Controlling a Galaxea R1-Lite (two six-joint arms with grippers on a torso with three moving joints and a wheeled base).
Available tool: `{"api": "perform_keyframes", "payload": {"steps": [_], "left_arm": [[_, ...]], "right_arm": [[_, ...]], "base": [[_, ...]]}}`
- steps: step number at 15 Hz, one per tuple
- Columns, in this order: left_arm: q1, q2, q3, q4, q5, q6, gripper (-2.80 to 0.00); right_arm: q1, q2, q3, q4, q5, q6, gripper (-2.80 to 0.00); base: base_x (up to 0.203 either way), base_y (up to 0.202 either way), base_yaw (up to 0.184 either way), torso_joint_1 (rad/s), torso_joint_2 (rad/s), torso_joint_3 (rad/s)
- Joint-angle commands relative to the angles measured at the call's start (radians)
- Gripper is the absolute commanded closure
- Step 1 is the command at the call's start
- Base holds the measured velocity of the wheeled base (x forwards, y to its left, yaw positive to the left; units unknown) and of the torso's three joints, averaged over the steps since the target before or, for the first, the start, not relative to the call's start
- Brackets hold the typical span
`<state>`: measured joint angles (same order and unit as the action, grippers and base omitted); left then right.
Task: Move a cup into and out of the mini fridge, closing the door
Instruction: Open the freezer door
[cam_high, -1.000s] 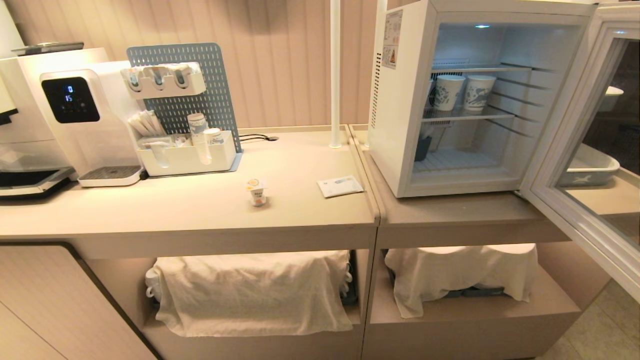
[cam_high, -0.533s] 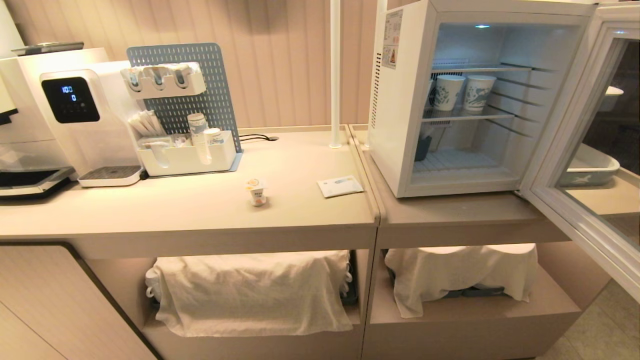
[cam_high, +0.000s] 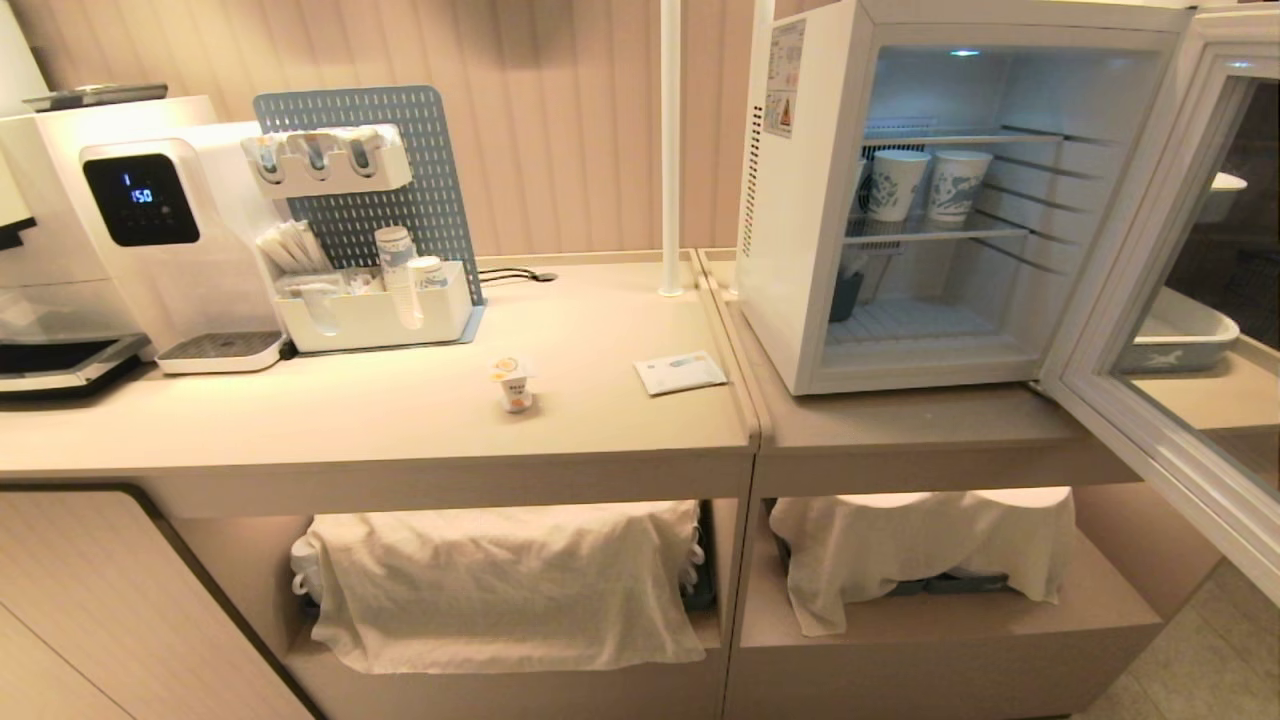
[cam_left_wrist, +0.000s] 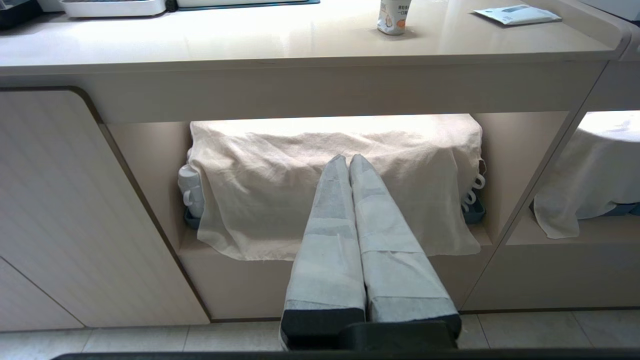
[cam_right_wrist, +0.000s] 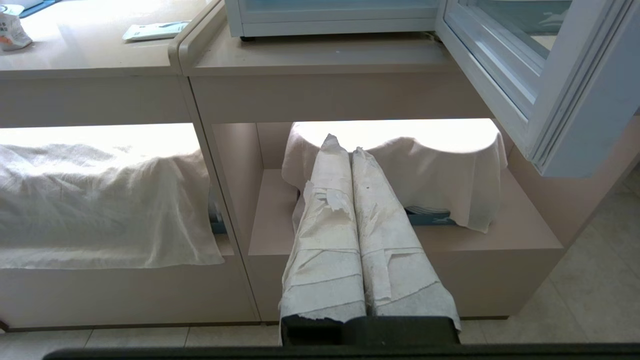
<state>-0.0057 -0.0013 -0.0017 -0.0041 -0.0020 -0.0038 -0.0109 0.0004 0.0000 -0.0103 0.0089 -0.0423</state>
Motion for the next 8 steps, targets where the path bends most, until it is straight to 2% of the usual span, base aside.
{"api": "perform_keyframes", "payload": {"steps": [1, 8], "left_arm": [[0.0, 0.001, 0.0, 0.0, 0.001, 0.0, 0.0], [0.0, 0.001, 0.0, 0.0, 0.001, -0.001, 0.0]], "right_arm": [[0.0, -0.002, 0.009, 0.0, 0.0, -0.001, 0.0], [0.0, -0.002, 0.009, 0.0, 0.0, -0.001, 0.0]], "base": [[0.0, 0.0, 0.0, 0.0, 0.0, 0.0], [0.0, 0.0, 0.0, 0.0, 0.0, 0.0]]}}
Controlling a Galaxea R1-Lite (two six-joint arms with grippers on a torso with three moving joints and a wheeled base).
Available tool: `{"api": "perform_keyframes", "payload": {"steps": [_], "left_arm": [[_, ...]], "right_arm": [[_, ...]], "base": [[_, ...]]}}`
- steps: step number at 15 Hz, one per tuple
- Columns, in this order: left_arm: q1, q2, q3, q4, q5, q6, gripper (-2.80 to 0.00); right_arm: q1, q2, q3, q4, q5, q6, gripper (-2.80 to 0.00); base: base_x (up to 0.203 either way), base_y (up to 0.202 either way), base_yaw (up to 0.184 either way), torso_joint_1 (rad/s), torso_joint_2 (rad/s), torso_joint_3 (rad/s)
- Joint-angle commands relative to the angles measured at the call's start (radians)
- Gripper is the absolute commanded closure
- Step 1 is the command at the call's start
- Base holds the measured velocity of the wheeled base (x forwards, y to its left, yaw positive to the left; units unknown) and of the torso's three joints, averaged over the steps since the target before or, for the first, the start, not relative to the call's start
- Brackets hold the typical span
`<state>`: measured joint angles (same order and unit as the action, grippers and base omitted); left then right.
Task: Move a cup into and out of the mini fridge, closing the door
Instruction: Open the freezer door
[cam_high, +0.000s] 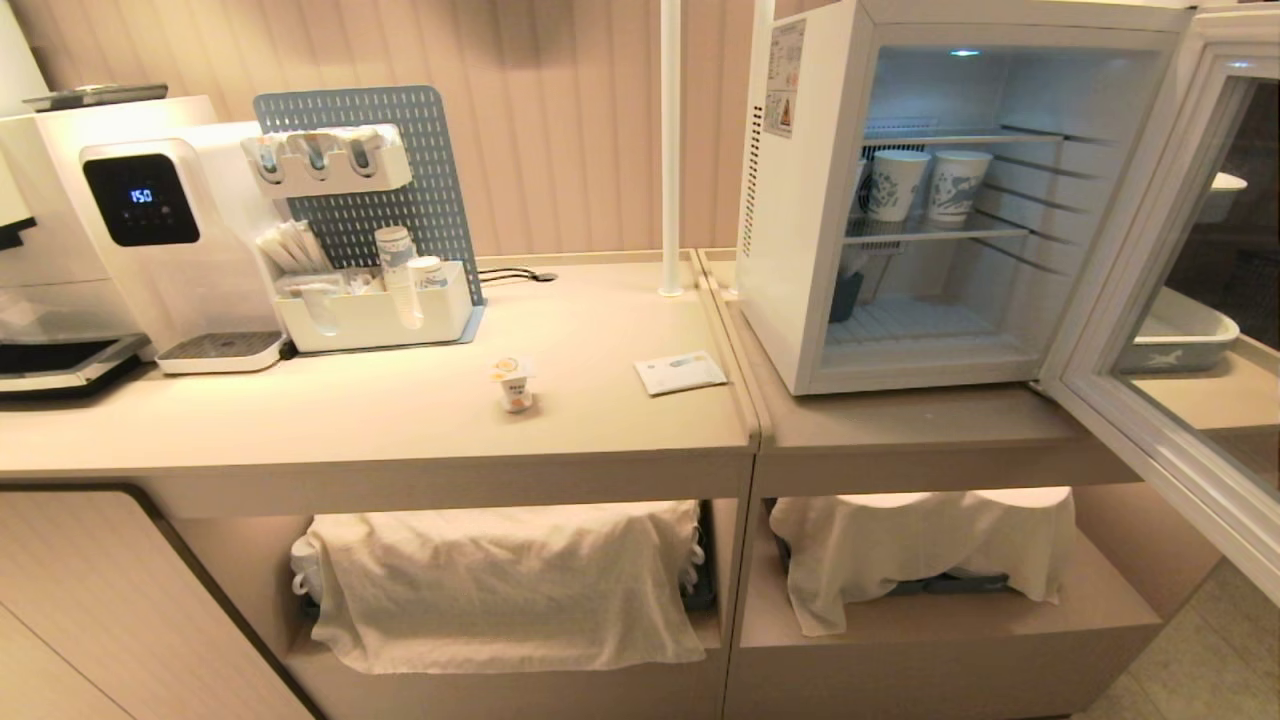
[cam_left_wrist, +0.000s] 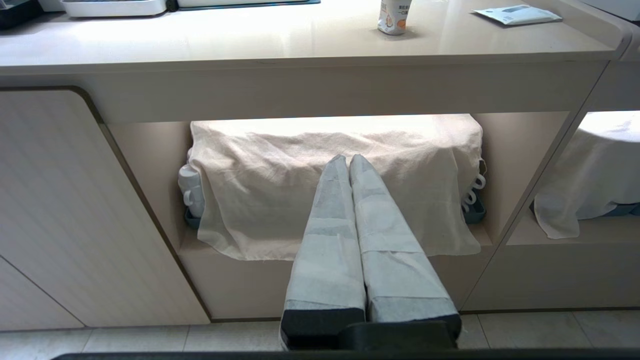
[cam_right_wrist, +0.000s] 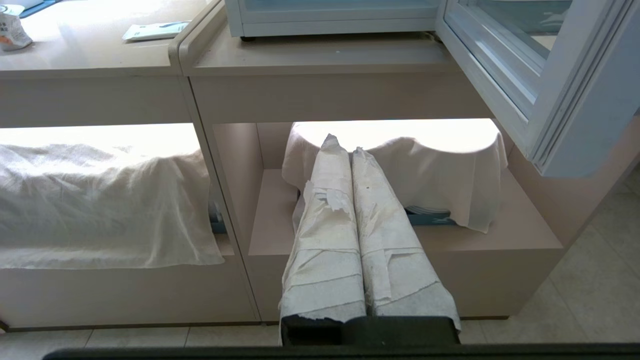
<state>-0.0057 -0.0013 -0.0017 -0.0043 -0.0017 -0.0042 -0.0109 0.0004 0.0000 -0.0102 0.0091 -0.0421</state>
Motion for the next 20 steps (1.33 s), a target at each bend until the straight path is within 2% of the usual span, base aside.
{"api": "perform_keyframes", "payload": {"steps": [1, 9, 11, 20], "left_arm": [[0.0, 0.001, 0.0, 0.0, -0.001, 0.0, 0.0], [0.0, 0.001, 0.0, 0.0, 0.0, 0.0, 0.0], [0.001, 0.001, 0.0, 0.0, 0.0, 0.0, 0.0], [0.0, 0.001, 0.0, 0.003, 0.0, 0.003, 0.0]], "right_arm": [[0.0, -0.002, 0.009, -0.001, 0.0, -0.001, 0.0], [0.0, -0.002, 0.009, -0.001, 0.0, -0.001, 0.0], [0.0, -0.002, 0.009, -0.004, 0.008, -0.022, 0.0], [0.0, -0.002, 0.009, -0.001, 0.002, -0.008, 0.0]], "base": [[0.0, 0.0, 0.0, 0.0, 0.0, 0.0], [0.0, 0.0, 0.0, 0.0, 0.0, 0.0], [0.0, 0.0, 0.0, 0.0, 0.0, 0.0], [0.0, 0.0, 0.0, 0.0, 0.0, 0.0]]}}
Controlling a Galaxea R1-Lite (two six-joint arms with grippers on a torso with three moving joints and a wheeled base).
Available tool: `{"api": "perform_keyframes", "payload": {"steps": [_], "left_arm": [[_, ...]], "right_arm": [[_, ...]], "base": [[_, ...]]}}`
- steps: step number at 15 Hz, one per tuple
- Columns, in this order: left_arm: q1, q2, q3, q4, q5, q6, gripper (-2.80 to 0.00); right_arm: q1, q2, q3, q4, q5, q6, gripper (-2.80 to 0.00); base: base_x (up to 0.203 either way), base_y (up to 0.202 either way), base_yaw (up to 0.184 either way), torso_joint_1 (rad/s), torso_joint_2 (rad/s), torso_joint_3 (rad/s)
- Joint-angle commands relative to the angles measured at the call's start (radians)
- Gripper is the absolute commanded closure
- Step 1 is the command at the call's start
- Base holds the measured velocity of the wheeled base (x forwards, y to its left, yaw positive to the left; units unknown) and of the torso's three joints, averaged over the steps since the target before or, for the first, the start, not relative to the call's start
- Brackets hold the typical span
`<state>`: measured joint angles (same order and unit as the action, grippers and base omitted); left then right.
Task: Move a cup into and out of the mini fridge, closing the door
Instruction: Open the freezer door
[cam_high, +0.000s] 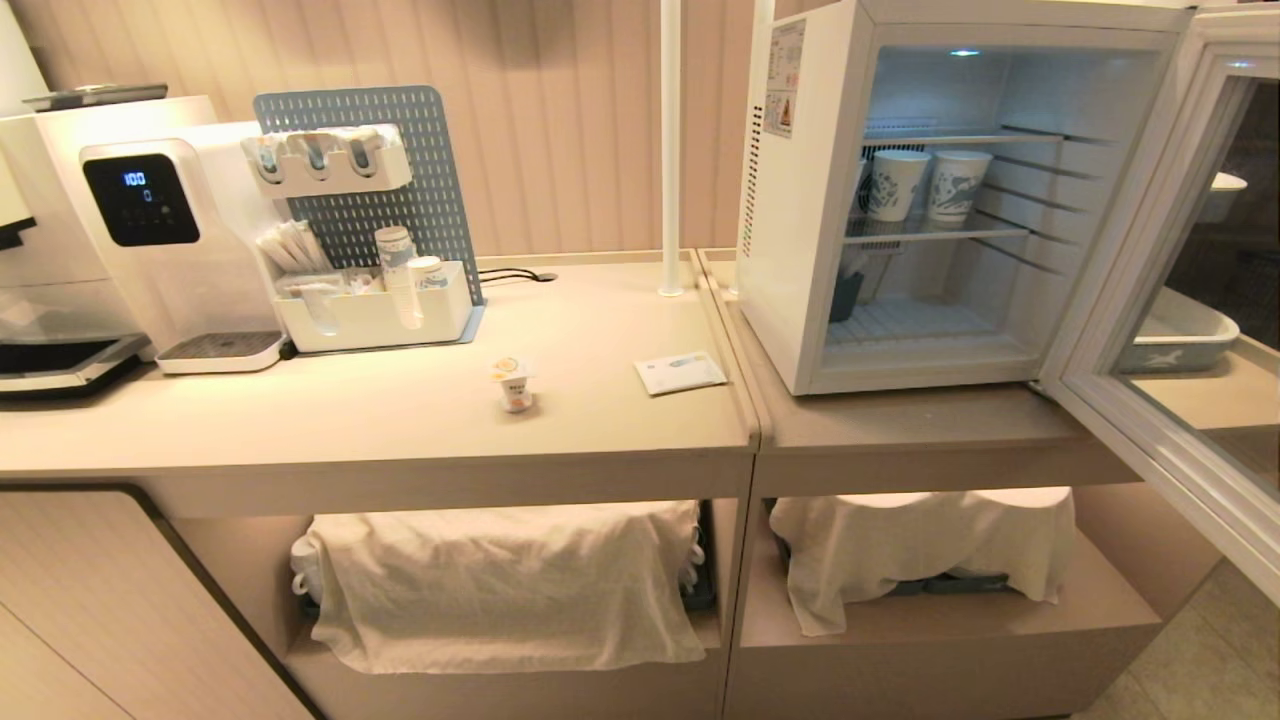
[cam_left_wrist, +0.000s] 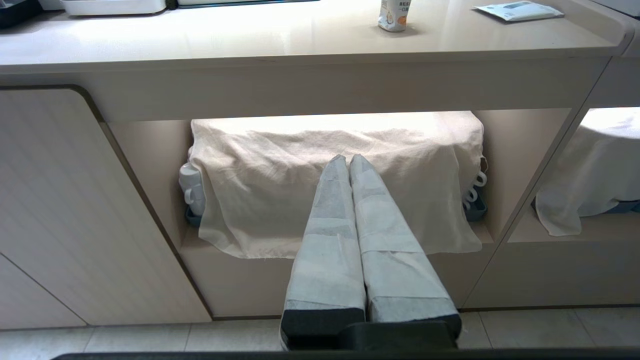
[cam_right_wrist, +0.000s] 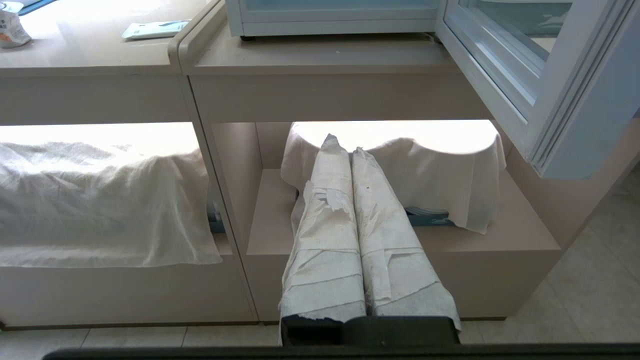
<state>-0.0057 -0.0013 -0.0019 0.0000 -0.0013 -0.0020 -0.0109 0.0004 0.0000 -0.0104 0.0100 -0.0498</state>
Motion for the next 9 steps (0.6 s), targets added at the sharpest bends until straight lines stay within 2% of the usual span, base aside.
{"api": "perform_keyframes", "payload": {"steps": [1, 9], "left_arm": [[0.0, 0.001, 0.0, -0.003, 0.0, -0.009, 0.0], [0.0, 0.001, 0.0, -0.005, 0.0, 0.0, 0.0]], "right_arm": [[0.0, -0.002, 0.009, 0.0, 0.001, -0.001, 0.0], [0.0, -0.002, 0.009, 0.0, -0.001, 0.005, 0.0]], "base": [[0.0, 0.0, 0.0, 0.0, 0.0, 0.0], [0.0, 0.0, 0.0, 0.0, 0.0, 0.0]]}}
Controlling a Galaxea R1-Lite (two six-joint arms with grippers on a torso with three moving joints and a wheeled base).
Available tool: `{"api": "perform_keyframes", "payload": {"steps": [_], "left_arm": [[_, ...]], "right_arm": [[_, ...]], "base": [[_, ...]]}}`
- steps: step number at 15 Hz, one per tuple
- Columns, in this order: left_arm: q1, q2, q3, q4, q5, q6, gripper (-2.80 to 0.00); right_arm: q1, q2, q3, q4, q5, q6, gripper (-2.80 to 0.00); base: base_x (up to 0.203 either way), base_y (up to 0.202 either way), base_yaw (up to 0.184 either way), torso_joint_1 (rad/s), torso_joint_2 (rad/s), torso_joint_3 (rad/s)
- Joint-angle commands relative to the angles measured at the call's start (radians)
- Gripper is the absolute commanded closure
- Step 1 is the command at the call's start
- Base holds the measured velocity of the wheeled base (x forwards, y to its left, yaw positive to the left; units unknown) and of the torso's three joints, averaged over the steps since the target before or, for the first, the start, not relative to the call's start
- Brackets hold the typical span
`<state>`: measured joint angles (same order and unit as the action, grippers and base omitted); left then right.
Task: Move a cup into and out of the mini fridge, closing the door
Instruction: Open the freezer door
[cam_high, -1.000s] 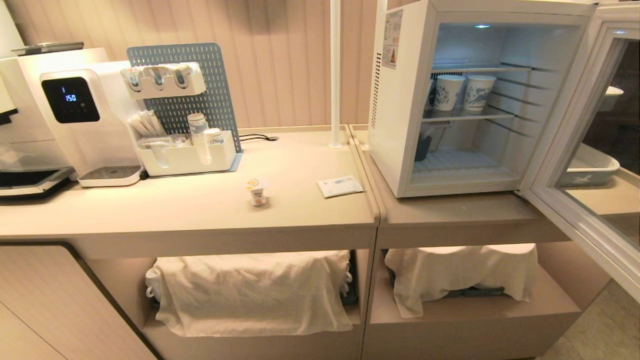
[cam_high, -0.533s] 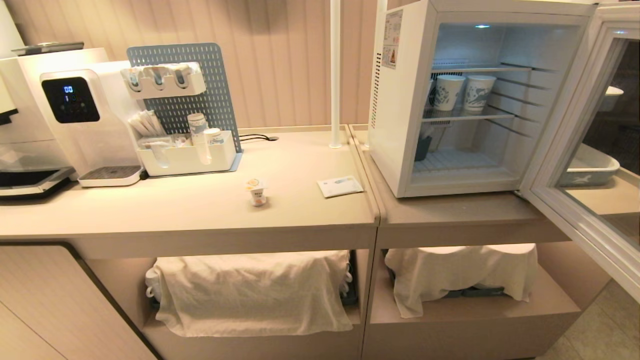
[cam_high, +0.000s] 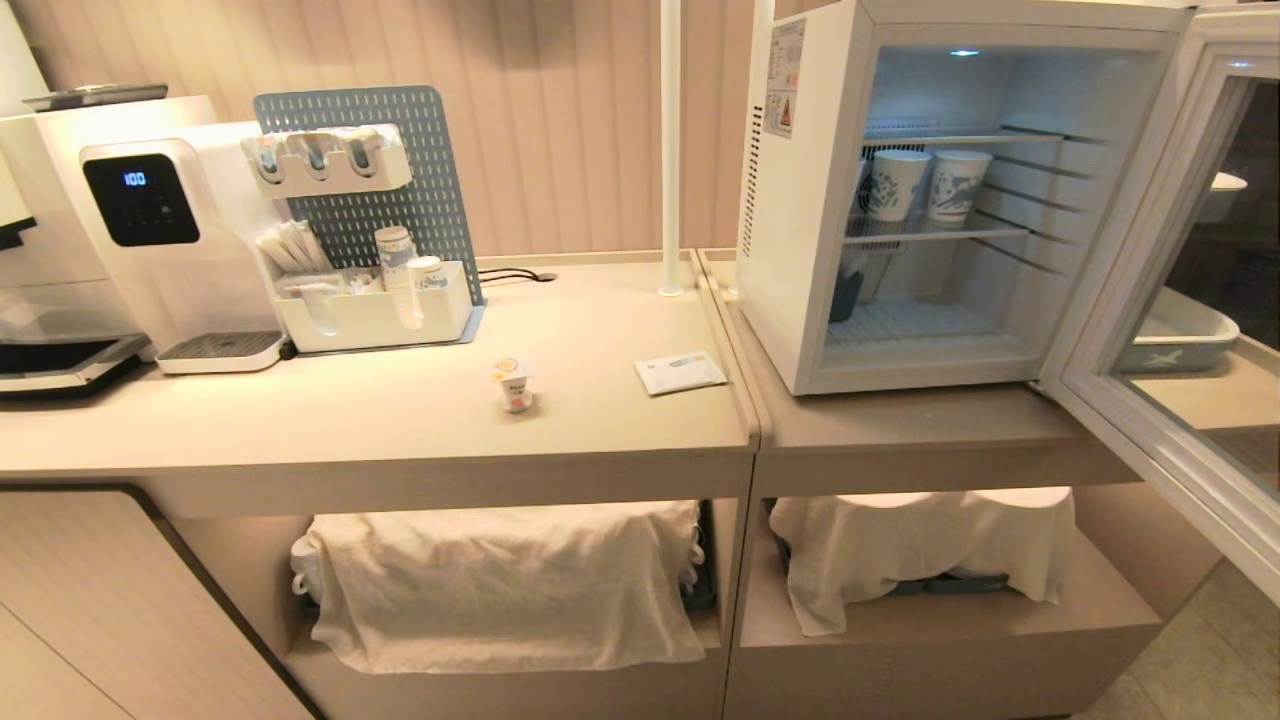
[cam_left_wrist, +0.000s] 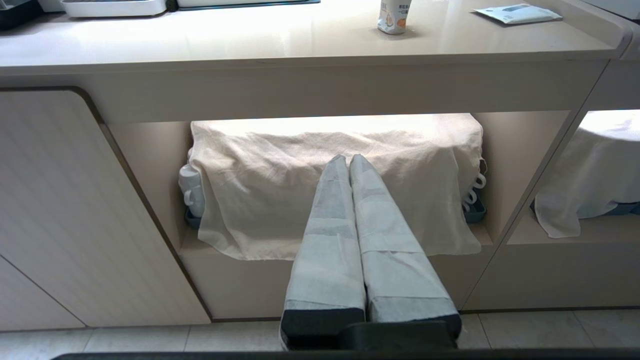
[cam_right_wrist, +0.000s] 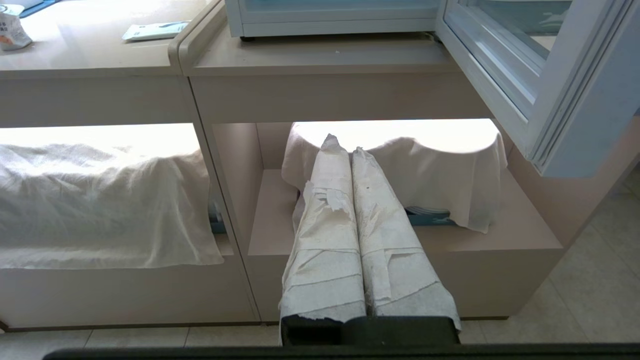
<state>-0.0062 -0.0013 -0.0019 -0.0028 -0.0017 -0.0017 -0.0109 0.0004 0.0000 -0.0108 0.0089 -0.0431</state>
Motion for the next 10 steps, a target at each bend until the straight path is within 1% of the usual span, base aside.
{"api": "perform_keyframes", "payload": {"steps": [1, 3, 4, 5, 10], "left_arm": [[0.0, 0.001, 0.0, 0.0, 0.0, 0.0, 0.0], [0.0, 0.001, 0.0, 0.0, 0.0, 0.0, 0.0], [0.0, 0.001, 0.0, -0.002, 0.0, 0.0, 0.0], [0.001, 0.001, 0.0, -0.001, 0.0, -0.001, 0.0], [0.0, 0.001, 0.0, -0.002, 0.0, -0.001, 0.0]], "right_arm": [[0.0, -0.002, 0.009, 0.0, 0.0, 0.0, 0.0], [0.0, -0.002, 0.009, 0.0, 0.0, -0.001, 0.0], [0.0, -0.002, 0.009, 0.0, 0.0, 0.0, 0.0], [0.0, -0.002, 0.009, -0.001, 0.0, -0.001, 0.0], [0.0, -0.002, 0.009, -0.001, 0.0, -0.003, 0.0]], "base": [[0.0, 0.0, 0.0, 0.0, 0.0, 0.0], [0.0, 0.0, 0.0, 0.0, 0.0, 0.0], [0.003, 0.071, -0.007, 0.004, 0.0, 0.005], [0.002, 0.13, -0.011, 0.005, 0.01, -0.002], [0.0, 0.191, 0.0, 0.002, 0.0, 0.002]]}}
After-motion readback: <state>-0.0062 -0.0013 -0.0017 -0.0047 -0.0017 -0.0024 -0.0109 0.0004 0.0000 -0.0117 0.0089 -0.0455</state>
